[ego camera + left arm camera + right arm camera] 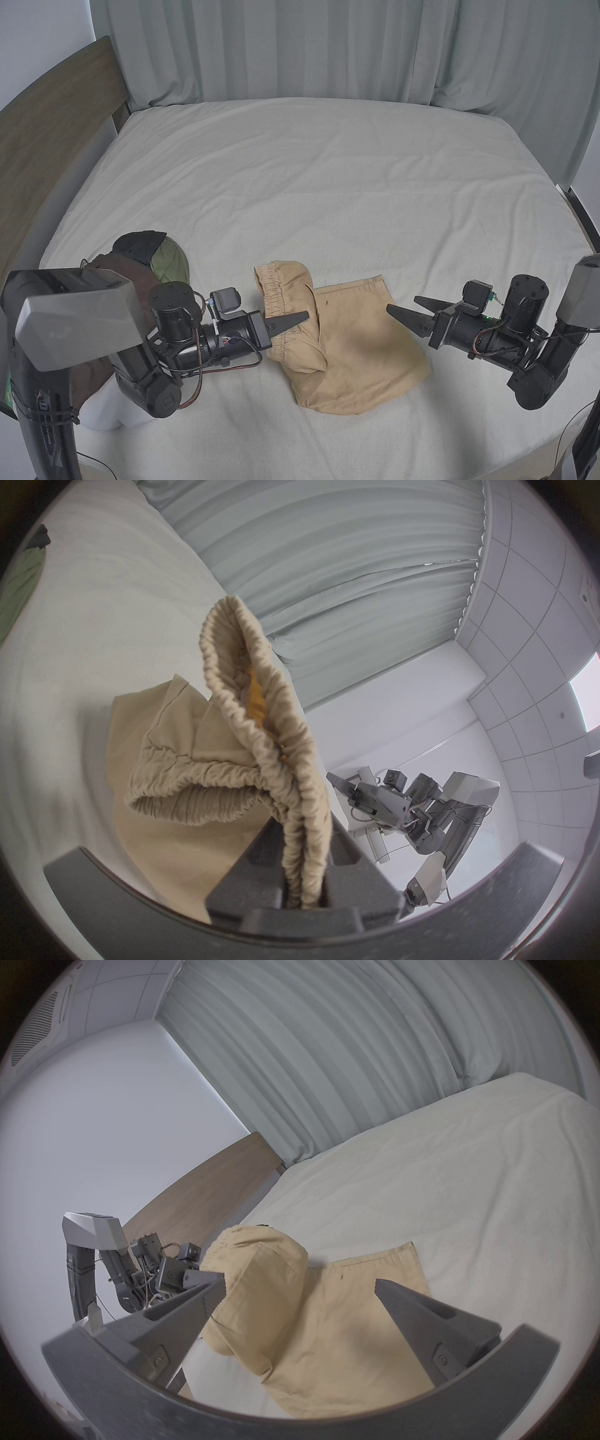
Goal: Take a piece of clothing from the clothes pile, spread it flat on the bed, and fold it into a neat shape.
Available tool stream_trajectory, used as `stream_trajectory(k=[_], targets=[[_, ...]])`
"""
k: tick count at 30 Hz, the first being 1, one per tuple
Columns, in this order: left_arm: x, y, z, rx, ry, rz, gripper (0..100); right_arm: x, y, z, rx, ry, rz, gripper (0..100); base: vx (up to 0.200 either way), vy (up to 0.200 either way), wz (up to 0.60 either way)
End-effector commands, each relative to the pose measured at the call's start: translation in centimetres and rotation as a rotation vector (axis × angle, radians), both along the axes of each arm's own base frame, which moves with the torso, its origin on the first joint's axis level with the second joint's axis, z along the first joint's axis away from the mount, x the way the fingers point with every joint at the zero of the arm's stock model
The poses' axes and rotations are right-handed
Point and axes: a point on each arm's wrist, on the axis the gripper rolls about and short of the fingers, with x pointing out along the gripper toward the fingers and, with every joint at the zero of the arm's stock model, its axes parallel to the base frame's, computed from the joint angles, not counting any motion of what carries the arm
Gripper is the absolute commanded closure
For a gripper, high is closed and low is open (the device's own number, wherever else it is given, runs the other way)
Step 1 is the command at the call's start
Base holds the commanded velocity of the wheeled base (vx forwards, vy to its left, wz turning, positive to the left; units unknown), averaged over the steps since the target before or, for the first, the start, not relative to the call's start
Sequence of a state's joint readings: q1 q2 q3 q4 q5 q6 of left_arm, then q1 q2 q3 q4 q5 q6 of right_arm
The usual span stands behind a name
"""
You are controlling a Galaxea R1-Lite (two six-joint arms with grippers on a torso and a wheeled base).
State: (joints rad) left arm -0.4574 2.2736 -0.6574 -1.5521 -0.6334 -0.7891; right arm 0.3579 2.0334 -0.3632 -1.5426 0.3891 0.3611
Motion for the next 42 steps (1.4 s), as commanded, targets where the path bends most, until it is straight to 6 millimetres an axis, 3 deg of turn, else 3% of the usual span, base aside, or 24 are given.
stream_trajectory(k=[1,11,21,35,36,42], targets=[[0.6,-1.2,-1.9,0.012,0.024,-0.021,100,0.0,-0.1,0.6,0.010,-0.018,-0.005,0,0.000,0.000,0.00],[-0.1,-3.4,-2.4,-0.019,0.088,-0.084,100,0.1,-0.2,0.7,0.014,-0.022,-0.008,0,0.000,0.000,0.00],[0.7,-5.2,-3.6,-0.039,0.100,-0.106,100,0.1,-0.2,0.8,0.015,-0.025,-0.010,0,0.000,0.000,0.00],[1.1,-6.3,-4.7,-0.038,0.097,-0.118,100,0.3,-0.2,1.1,0.022,-0.036,-0.012,0,0.000,0.000,0.00],[1.1,-6.3,-4.7,-0.038,0.097,-0.118,0,0.3,-0.2,1.1,0.022,-0.036,-0.012,0,0.000,0.000,0.00],[1.7,-6.7,-4.7,-0.040,0.057,-0.093,0,0.2,-0.3,0.8,0.018,-0.026,-0.013,0,0.000,0.000,0.00]])
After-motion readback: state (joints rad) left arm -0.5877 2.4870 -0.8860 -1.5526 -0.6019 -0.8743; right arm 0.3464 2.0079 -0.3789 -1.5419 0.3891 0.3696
